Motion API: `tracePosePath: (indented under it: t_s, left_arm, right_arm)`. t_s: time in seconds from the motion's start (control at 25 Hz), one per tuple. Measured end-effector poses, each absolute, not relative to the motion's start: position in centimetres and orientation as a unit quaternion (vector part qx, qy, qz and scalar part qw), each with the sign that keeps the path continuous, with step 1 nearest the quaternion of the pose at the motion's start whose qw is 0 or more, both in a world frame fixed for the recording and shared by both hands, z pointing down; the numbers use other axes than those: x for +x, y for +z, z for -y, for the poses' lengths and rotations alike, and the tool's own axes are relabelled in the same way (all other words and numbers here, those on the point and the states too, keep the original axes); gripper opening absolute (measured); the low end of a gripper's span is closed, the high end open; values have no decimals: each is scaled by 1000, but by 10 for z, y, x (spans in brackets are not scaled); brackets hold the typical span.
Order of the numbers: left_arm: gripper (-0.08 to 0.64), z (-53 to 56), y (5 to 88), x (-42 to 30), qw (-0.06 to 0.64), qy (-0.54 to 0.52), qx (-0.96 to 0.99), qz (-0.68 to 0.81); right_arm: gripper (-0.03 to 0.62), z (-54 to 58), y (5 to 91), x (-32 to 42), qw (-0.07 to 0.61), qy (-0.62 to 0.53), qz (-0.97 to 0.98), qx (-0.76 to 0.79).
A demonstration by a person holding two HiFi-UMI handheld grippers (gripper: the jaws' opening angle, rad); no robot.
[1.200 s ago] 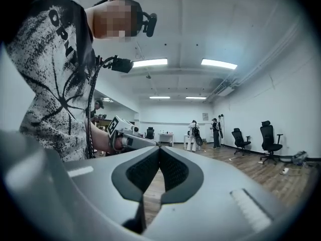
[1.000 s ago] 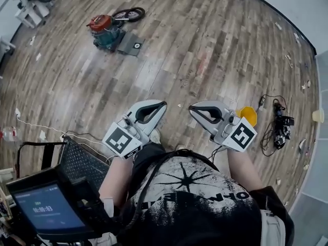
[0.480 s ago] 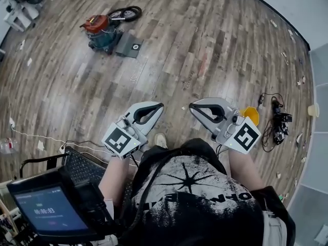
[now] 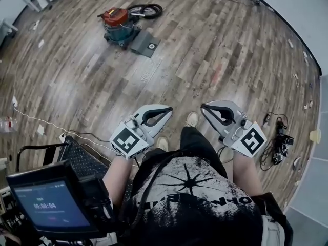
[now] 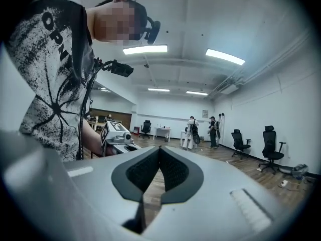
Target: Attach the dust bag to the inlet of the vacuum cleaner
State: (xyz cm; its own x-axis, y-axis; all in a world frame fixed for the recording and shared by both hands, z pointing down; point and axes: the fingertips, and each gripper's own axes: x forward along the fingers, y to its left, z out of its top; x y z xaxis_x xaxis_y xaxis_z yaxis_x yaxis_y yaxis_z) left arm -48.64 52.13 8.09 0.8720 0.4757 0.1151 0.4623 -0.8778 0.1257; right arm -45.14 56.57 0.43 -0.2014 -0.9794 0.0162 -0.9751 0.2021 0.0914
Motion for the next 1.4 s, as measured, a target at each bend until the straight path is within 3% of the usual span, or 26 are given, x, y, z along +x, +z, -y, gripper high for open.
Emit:
tracePosePath:
  t_s: [0.2, 0.44, 0.88, 1.0, 1.4]
  left_arm:
    - [2, -509, 80, -447, 21, 76, 972, -220]
    - [2, -515, 79, -345, -33, 100, 969, -222]
    - [2, -525, 65, -205, -12, 76, 983, -166]
    - [3, -532, 63, -182, -12, 79, 984, -157]
    - [2, -541, 57, -134, -33, 80, 980, -179]
  right_arm:
    - [5, -546, 2, -412, 20, -34, 792, 610]
    - [5, -537, 3, -312, 17, -48, 809, 586]
    - [5, -570, 26, -169, 4, -36, 820, 571]
    - [5, -571, 40, -147, 33, -41, 823, 566]
    - [5, -582, 41, -106, -33, -18, 819, 572]
